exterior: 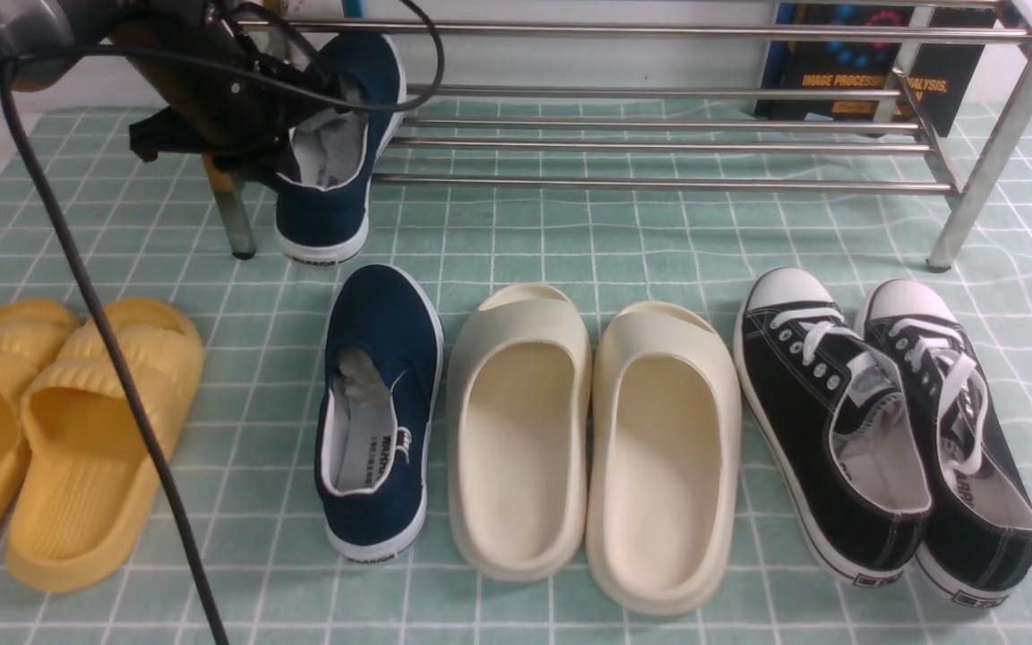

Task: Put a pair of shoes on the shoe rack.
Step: Use the left arm to put a shoe into the shoe rack

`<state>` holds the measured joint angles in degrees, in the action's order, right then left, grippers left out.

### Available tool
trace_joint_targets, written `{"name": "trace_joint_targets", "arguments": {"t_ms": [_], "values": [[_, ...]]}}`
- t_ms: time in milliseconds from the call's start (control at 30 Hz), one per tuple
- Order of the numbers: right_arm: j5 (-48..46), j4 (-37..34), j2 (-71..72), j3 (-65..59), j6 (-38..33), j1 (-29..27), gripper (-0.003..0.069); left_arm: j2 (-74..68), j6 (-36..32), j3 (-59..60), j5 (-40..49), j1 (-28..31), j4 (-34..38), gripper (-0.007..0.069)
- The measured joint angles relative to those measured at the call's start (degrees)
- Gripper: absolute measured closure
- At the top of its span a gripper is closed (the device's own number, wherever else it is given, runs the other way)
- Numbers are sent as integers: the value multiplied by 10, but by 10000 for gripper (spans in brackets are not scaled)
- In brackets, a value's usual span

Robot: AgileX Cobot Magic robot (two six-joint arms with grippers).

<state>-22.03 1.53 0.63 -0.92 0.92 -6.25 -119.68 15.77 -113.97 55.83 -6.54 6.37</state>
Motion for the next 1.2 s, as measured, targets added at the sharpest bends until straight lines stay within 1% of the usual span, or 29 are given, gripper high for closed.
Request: {"name": "trace_joint_targets", "arguments": {"t_ms": [133, 300, 633, 867, 900, 933, 1033, 1100, 1200], "values": [[0, 0, 0, 0, 0, 0, 419, -34, -2, -31, -23, 0, -1, 606], [0, 0, 0, 0, 0, 0, 419, -50, -2, -33, -71, 0, -4, 606], [0, 0, 0, 0, 0, 0, 419, -50, -2, -37, -83, -1, -4, 603], [0, 0, 0, 0, 0, 0, 419, -50, -2, -37, -84, -1, -4, 525], [0, 0, 0, 0, 0, 0, 419, -50, -2, -38, -86, -1, -4, 484], [0, 0, 0, 0, 0, 0, 419, -50, -2, -38, -86, -1, -4, 474], [0, 0, 0, 0, 0, 0, 419, -47, -2, -39, -84, -1, -4, 389], [0, 0, 0, 0, 0, 0, 419, -41, -2, -40, -77, -1, -4, 349], [0, 0, 0, 0, 0, 0, 419, -17, -2, -40, -50, -1, -8, 319]]}}
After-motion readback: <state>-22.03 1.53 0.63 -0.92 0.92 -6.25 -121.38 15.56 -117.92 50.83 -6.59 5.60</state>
